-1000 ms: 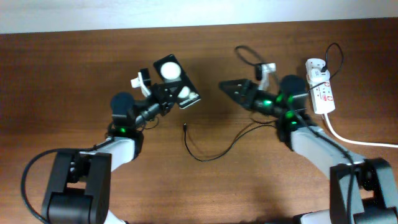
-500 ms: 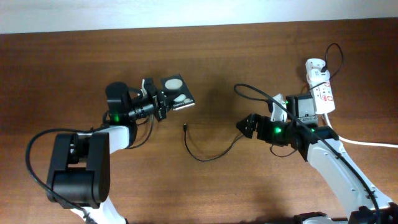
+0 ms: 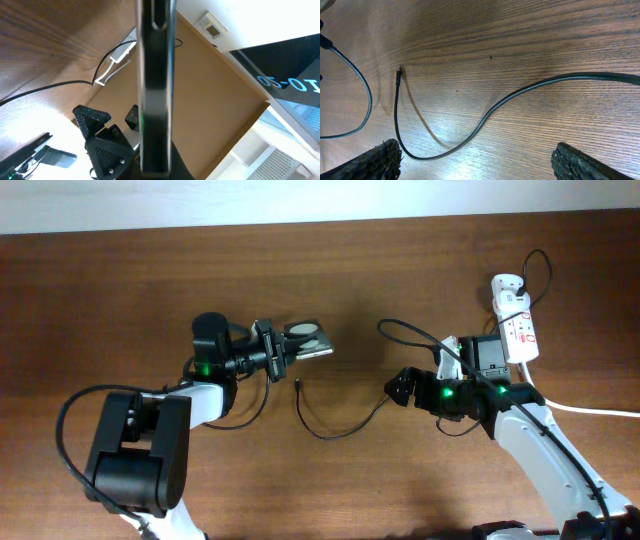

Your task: Plug charger to phone and switch on socket

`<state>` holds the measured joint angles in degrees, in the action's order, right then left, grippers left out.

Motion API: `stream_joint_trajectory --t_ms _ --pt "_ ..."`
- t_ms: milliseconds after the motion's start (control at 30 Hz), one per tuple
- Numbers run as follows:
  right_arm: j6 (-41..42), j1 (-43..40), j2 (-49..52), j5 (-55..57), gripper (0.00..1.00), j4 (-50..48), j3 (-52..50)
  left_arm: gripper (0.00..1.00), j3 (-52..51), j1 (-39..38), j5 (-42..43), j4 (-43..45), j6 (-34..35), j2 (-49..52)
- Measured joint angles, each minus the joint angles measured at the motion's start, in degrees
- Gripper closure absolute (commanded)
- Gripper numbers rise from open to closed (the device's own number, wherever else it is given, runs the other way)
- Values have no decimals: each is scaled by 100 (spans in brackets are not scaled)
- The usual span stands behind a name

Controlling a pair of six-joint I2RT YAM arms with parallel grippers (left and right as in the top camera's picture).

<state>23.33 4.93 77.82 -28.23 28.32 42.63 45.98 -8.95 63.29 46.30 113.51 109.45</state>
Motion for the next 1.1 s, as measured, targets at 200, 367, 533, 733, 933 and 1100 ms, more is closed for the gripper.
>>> stream_joint_trajectory --t_ms 200,367,533,733,933,1100 --pt "0 0 0 0 1 0 0 100 0 -4 -101 0 13 0" --pt "0 0 0 0 1 0 0 100 0 -4 -116 0 13 0" --pt "2 0 0 17 1 0 0 100 0 -4 -116 0 13 0" --pt "0 0 0 17 1 0 0 100 0 -4 -114 0 -46 0" --pt "2 0 0 -28 1 -42 0 100 0 -4 -118 0 -1062 0" --pt "4 7 0 -323 1 -308 -7 100 13 70 -127 -358 -1825 2"
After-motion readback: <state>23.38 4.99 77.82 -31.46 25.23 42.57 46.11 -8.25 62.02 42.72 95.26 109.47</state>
